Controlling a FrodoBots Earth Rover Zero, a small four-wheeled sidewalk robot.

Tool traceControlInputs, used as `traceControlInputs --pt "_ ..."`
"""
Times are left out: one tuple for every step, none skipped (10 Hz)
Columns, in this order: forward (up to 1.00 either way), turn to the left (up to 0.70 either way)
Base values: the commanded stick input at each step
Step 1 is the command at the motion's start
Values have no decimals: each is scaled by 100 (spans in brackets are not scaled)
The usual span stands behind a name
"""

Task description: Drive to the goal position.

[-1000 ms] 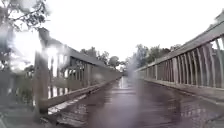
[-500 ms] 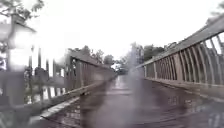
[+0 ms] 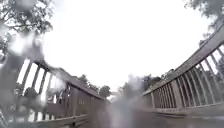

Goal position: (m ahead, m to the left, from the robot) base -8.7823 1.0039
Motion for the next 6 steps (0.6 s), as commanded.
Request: traceControlInputs --pt "70 0" --pt "70 0" --pt "70 0" --pt "70 0" --pt "70 0" --pt "70 0"
